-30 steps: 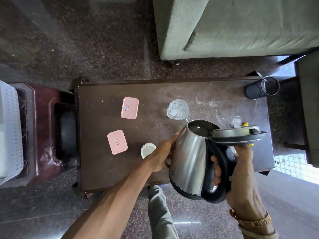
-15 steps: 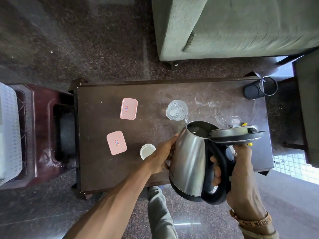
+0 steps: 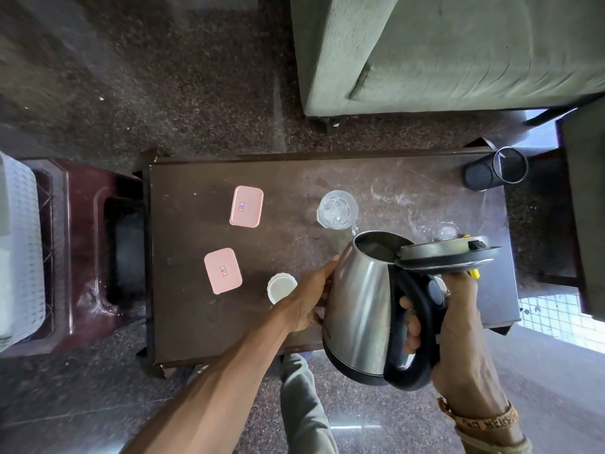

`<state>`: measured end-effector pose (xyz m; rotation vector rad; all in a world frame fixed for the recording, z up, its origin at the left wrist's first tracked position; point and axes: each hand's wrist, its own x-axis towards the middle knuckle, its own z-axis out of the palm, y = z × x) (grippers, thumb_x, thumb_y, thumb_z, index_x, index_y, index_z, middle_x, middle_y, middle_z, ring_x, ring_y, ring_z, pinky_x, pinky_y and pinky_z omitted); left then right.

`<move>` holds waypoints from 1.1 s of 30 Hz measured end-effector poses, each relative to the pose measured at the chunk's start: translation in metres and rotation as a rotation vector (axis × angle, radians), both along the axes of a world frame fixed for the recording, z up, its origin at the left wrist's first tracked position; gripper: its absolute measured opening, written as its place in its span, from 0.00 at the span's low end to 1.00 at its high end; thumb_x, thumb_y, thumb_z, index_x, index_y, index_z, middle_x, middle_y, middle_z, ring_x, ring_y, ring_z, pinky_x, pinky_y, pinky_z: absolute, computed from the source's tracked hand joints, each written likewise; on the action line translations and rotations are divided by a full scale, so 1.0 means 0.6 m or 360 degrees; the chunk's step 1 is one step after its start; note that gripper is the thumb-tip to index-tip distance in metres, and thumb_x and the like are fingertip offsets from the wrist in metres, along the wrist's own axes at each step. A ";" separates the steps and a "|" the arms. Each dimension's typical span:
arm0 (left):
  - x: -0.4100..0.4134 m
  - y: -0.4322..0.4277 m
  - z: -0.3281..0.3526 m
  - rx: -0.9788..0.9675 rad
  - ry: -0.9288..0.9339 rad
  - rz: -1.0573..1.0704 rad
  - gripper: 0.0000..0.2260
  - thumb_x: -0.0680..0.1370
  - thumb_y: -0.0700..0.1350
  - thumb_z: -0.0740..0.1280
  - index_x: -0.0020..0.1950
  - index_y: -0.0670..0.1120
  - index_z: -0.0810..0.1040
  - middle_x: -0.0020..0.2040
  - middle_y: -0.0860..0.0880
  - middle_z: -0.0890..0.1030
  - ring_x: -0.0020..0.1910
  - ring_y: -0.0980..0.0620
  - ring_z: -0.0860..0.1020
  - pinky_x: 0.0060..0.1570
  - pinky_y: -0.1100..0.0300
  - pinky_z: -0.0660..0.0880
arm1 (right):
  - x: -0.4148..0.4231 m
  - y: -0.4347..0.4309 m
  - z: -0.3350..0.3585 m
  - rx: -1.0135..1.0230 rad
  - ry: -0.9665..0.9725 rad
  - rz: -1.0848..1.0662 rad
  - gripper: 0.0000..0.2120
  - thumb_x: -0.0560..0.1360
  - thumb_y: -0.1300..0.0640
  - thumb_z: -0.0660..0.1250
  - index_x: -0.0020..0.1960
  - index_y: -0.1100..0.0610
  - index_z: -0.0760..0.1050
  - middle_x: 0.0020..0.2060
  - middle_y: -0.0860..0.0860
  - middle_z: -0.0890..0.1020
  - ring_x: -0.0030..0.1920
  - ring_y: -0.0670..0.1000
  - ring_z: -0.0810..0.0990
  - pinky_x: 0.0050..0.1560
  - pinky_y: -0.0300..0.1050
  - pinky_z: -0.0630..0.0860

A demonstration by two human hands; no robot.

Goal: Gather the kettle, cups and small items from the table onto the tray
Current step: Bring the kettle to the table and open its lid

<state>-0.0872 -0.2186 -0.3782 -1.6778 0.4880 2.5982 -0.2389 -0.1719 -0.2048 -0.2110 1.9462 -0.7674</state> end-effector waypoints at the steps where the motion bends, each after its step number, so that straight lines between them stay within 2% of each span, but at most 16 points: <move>1: 0.000 0.000 0.000 -0.0003 -0.0004 0.0002 0.35 0.60 0.78 0.66 0.52 0.52 0.83 0.45 0.51 0.84 0.48 0.47 0.79 0.44 0.48 0.75 | 0.000 0.000 0.000 0.0003 0.0004 0.0001 0.38 0.64 0.22 0.58 0.32 0.59 0.80 0.24 0.57 0.74 0.24 0.53 0.69 0.28 0.46 0.68; 4: -0.001 0.003 -0.001 -0.0005 -0.0010 0.0001 0.34 0.59 0.78 0.66 0.49 0.52 0.83 0.36 0.54 0.84 0.43 0.48 0.78 0.39 0.51 0.74 | 0.000 0.000 0.001 0.0008 0.0003 0.0007 0.38 0.63 0.22 0.59 0.32 0.58 0.80 0.24 0.57 0.74 0.24 0.53 0.69 0.28 0.46 0.68; 10: -0.002 0.005 -0.008 0.0002 0.0006 -0.0012 0.31 0.62 0.78 0.65 0.46 0.54 0.85 0.36 0.55 0.86 0.48 0.47 0.80 0.45 0.46 0.76 | -0.001 -0.003 0.003 0.0005 0.0013 0.0019 0.38 0.62 0.21 0.59 0.32 0.58 0.81 0.24 0.56 0.74 0.24 0.54 0.70 0.29 0.47 0.69; 16: -0.004 0.005 -0.007 -0.0012 -0.0013 -0.0005 0.34 0.62 0.79 0.66 0.50 0.53 0.85 0.42 0.52 0.86 0.50 0.46 0.81 0.49 0.44 0.77 | -0.002 -0.006 0.005 -0.0001 0.0016 0.0031 0.38 0.62 0.21 0.60 0.32 0.58 0.80 0.23 0.56 0.74 0.23 0.54 0.70 0.27 0.46 0.69; 33: -0.006 0.002 -0.013 -0.0025 -0.0001 -0.0031 0.29 0.63 0.78 0.65 0.43 0.55 0.87 0.39 0.53 0.87 0.49 0.46 0.81 0.45 0.47 0.77 | -0.003 -0.018 0.009 0.0039 -0.0009 0.0039 0.37 0.62 0.21 0.60 0.31 0.57 0.79 0.24 0.56 0.74 0.25 0.52 0.70 0.29 0.46 0.69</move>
